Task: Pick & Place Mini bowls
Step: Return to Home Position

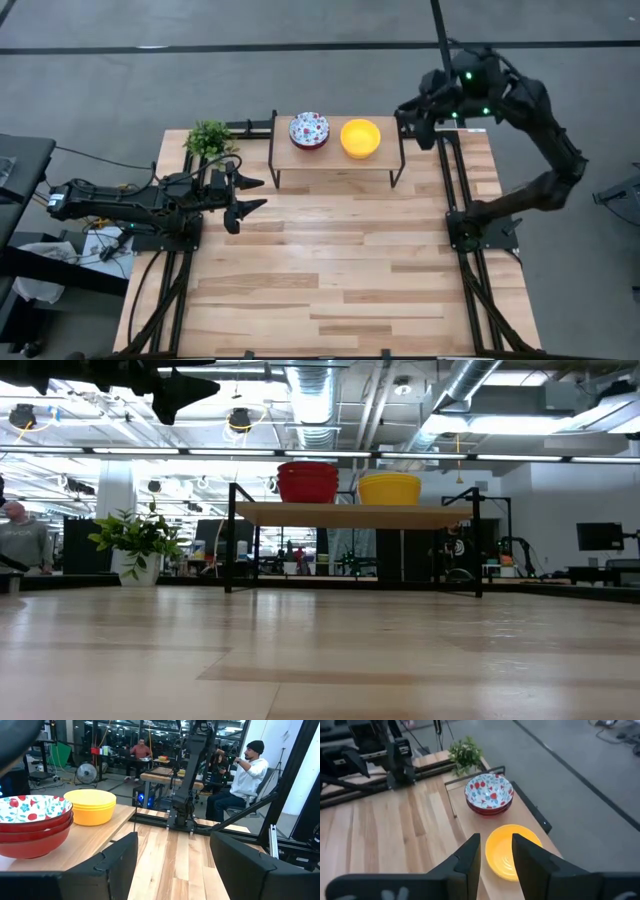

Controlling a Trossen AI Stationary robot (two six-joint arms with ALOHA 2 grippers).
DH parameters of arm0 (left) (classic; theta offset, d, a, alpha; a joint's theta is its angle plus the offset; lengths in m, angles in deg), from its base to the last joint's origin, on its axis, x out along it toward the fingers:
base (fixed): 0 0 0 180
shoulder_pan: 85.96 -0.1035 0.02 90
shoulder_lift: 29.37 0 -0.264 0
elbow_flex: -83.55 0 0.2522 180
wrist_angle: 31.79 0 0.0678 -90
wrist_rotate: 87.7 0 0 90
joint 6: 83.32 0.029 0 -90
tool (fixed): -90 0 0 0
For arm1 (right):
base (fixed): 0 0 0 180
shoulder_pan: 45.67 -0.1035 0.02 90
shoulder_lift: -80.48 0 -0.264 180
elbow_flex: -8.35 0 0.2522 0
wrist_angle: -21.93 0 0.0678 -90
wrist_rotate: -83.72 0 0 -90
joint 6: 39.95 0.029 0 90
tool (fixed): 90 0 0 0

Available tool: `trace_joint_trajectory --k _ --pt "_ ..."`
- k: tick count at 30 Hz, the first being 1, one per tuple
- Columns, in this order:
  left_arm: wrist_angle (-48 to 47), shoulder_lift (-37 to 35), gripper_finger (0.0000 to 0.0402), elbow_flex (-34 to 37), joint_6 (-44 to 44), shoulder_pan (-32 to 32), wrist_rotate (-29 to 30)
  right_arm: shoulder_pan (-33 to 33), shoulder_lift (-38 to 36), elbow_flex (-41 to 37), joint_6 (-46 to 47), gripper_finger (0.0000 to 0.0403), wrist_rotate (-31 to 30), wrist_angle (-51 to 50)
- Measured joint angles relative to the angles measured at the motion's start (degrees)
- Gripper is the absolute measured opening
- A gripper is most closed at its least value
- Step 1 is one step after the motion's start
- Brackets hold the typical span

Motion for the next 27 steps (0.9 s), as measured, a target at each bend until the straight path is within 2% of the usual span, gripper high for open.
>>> trace_joint_trajectory --k 6,15,21,27 --pt "0.0 0.0 0.0246 0.0 0.0 0.0 0.0 -0.8 -12.8 -20.8 4.3 0.0102 2.6 14.6" --pt "0.0 0.0 0.0246 0.0 0.0 0.0 0.0 -9.6 -29.1 -48.9 11.7 0.0102 3.2 32.4" --pt "0.0 0.0 0.0248 0.0 0.0 0.0 0.0 -13.9 -38.7 -60.7 13.1 0.0102 3.1 42.1" --pt "0.0 0.0 0.0247 0.0 0.8 0.0 0.0 -15.4 -49.9 -67.5 16.9 0.0102 -1.7 43.2"
